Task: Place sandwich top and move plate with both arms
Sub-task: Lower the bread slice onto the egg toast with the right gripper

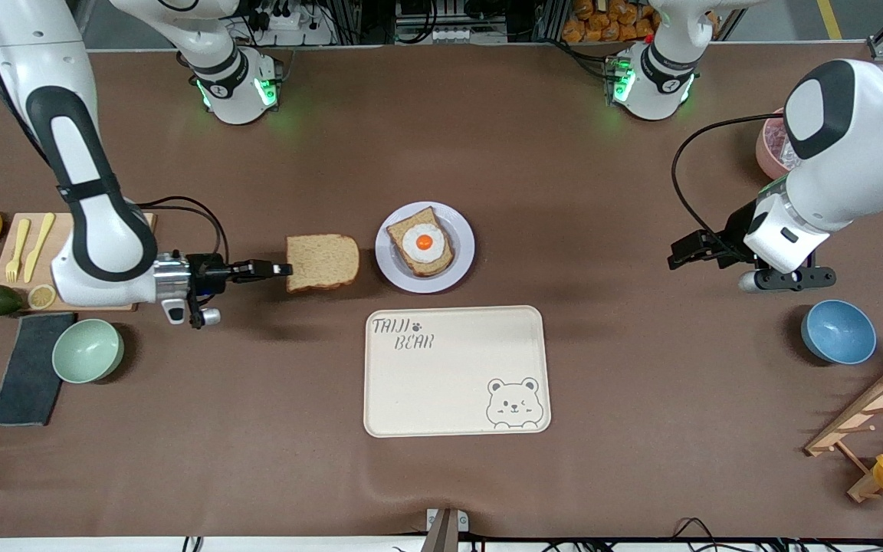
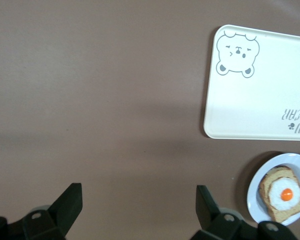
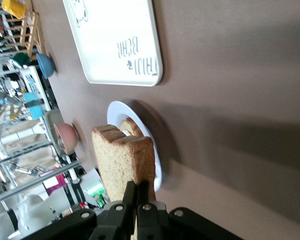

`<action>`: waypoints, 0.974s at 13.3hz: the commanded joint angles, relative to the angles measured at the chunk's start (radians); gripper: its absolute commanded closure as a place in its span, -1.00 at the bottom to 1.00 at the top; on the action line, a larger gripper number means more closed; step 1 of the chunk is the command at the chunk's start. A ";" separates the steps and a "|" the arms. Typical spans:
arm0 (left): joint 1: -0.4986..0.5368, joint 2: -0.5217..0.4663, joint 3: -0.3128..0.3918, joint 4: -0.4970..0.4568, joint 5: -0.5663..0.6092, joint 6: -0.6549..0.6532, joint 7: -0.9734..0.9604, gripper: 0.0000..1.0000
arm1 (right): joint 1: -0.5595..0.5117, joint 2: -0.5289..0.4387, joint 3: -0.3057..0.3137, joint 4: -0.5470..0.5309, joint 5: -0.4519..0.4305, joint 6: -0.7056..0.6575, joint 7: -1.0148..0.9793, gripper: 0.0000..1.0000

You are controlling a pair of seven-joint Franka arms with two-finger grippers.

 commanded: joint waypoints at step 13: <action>-0.005 0.002 -0.017 0.005 -0.008 0.003 0.008 -1.00 | 0.332 -0.064 -0.009 -0.171 0.307 0.336 0.011 1.00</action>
